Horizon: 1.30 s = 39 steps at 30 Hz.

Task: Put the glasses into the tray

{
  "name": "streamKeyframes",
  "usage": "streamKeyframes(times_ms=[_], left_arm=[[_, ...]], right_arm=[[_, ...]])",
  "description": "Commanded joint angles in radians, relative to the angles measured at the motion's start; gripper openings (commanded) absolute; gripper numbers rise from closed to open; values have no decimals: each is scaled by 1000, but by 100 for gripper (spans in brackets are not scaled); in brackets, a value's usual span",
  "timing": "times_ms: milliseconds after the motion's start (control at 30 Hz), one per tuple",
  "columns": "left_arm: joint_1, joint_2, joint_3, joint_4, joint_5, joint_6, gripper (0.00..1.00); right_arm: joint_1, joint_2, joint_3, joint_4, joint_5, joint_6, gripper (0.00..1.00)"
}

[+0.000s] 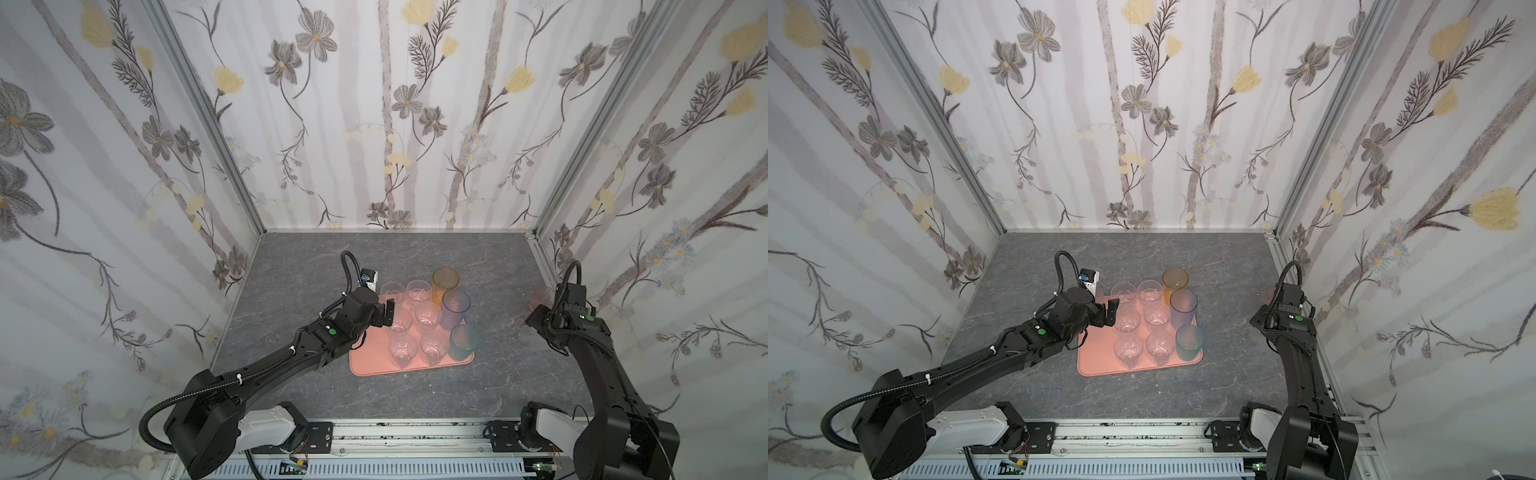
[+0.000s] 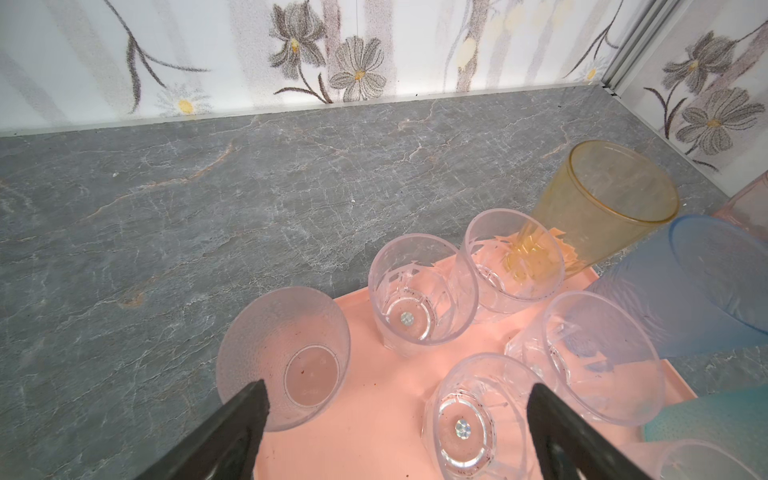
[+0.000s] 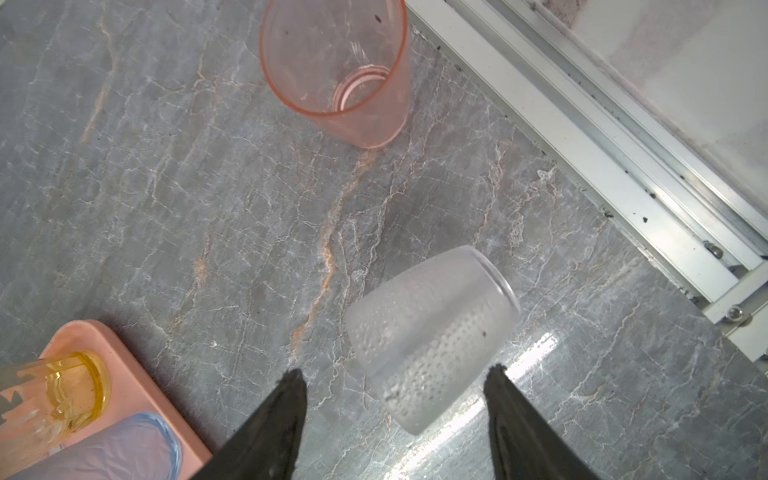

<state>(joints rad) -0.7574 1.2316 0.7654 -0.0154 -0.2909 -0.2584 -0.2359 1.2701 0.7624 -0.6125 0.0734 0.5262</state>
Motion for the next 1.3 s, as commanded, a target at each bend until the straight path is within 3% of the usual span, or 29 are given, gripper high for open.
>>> streamKeyframes(times_ms=[0, 700, 933, 1133, 1267], left_arm=[[1, 3, -5, 30, -1, 3, 100], [6, -3, -22, 41, -7, 15, 100], [6, -1, -22, 42, -4, 17, 100], [6, -12, -27, 42, -4, 21, 100], [6, 2, -22, 45, 2, 13, 100]], right_arm=[[1, 25, -33, 70, -22, 22, 69], [-3, 82, -46, 99, -21, -5, 68], [-36, 57, -49, 143, -31, 81, 72], [-73, 99, 62, 101, 20, 1, 73], [-85, 189, 89, 128, -59, -50, 73]])
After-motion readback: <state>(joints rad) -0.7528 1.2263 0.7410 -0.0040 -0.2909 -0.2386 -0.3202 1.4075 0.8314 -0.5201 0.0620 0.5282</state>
